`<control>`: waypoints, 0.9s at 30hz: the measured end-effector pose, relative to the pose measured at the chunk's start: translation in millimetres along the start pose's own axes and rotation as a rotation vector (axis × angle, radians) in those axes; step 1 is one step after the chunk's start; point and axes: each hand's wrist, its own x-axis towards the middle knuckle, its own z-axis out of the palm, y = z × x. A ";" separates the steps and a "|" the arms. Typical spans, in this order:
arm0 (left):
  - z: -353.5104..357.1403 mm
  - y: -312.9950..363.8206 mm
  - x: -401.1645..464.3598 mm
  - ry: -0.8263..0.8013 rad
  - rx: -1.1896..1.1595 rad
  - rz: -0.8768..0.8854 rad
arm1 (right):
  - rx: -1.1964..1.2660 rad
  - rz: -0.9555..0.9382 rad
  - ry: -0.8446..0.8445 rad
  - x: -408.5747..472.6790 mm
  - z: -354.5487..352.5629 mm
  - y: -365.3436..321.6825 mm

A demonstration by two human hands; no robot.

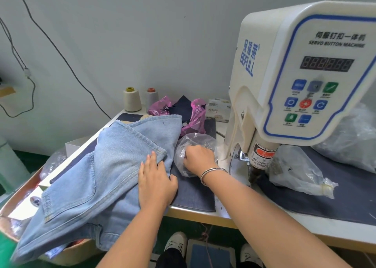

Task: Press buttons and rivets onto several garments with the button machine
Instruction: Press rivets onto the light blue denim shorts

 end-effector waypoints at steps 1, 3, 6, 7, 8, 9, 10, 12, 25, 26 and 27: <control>-0.9 0.2 -0.5 -0.001 -0.003 0.000 | -0.011 -0.008 -0.003 -0.2 0.4 -0.2; -2.7 0.4 -1.0 -0.004 -0.016 -0.003 | -0.047 -0.038 0.018 -1.3 1.5 0.3; -4.9 1.0 -1.6 -0.010 -0.021 -0.004 | -0.145 -0.071 0.039 -3.6 2.4 3.1; -5.3 1.2 -1.9 -0.011 -0.021 -0.003 | -0.187 -0.083 0.031 -4.4 2.7 4.0; -5.5 1.4 -2.1 -0.012 -0.021 -0.002 | -0.226 -0.098 0.017 -4.9 2.7 4.1; -5.5 1.6 -2.0 -0.012 -0.022 -0.002 | -0.260 -0.112 0.001 -5.3 2.3 3.4; -5.5 1.5 -1.9 -0.011 -0.023 -0.002 | -0.286 -0.122 -0.014 -5.3 1.9 1.8; -5.4 1.5 -1.7 -0.010 -0.025 -0.005 | -0.334 -0.135 -0.030 -4.1 0.5 -2.7; -3.7 0.9 -1.3 -0.001 -0.025 -0.006 | -0.361 -0.105 -0.047 -3.2 1.5 -9.1; -3.5 0.8 -1.4 0.000 -0.027 -0.006 | -0.319 -0.092 -0.026 -3.2 1.8 -6.7; -3.4 0.7 -1.6 0.001 -0.028 -0.005 | -0.279 -0.077 0.000 -3.1 2.3 -4.3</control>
